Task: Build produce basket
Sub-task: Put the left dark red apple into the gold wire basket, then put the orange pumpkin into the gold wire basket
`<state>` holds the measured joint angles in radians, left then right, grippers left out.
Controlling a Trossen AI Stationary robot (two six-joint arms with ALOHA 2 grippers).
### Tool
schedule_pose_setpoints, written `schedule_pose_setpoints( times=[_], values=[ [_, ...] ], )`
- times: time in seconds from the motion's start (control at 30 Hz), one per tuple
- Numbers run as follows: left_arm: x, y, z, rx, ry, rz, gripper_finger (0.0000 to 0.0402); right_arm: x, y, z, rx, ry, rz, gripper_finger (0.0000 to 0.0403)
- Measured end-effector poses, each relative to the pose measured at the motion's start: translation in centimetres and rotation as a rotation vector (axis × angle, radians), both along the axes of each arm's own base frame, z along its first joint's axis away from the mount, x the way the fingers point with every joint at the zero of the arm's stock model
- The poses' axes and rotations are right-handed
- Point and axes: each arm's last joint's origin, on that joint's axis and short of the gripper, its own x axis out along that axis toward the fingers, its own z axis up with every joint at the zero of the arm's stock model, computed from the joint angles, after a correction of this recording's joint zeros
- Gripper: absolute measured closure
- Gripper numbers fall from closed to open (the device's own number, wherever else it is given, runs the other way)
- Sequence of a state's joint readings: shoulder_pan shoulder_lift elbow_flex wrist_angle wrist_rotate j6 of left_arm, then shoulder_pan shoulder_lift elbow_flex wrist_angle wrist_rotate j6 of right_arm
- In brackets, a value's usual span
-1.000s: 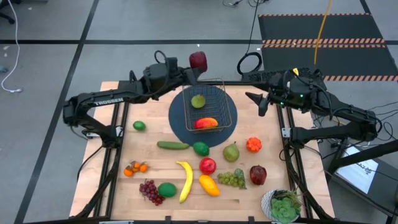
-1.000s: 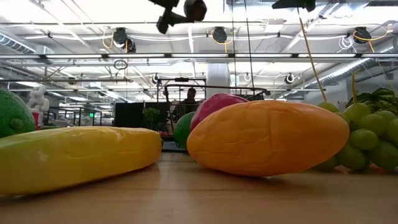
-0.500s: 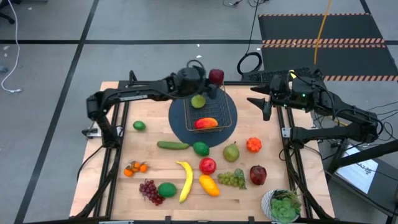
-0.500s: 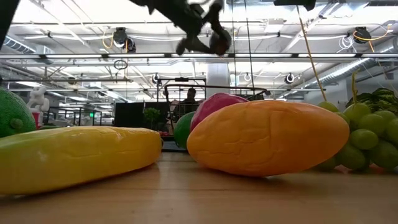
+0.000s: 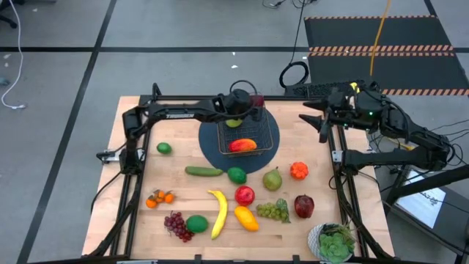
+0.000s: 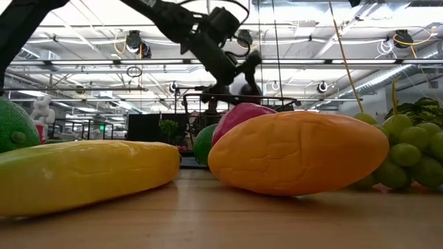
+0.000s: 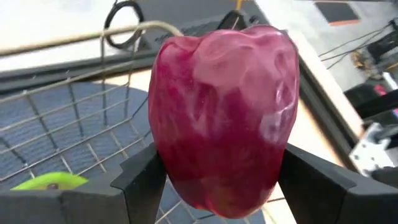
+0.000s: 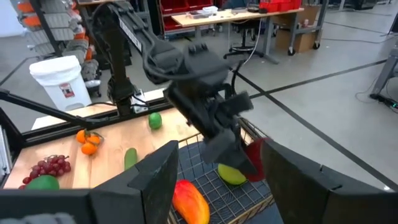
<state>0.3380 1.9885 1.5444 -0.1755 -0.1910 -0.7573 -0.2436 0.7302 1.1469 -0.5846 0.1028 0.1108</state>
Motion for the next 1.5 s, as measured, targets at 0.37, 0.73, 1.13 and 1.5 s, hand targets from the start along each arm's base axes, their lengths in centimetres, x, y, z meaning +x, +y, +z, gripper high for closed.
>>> schedule_pose_setpoints(
  times=[0.37,0.73,1.13,1.5],
  values=[
    [0.0,0.3,-1.1,-0.018,0.036,0.055,0.0072,-0.5,0.1,0.2,-0.003,-0.016,0.003,0.0181],
    [-0.7,-0.2,2.7,0.031,-0.080,0.032,0.0023,-0.9,0.2,0.0,0.008,-0.004,-0.001,0.0181],
    [-7.9,-4.7,14.2,0.215,-0.144,-0.162,0.0140,1.0,-0.2,-0.8,0.341,-0.038,-0.101,0.0181],
    [-13.3,-7.6,16.0,0.145,0.041,-0.358,0.0233,2.9,-0.7,-2.9,0.664,0.016,-0.308,0.0181]
  ],
)
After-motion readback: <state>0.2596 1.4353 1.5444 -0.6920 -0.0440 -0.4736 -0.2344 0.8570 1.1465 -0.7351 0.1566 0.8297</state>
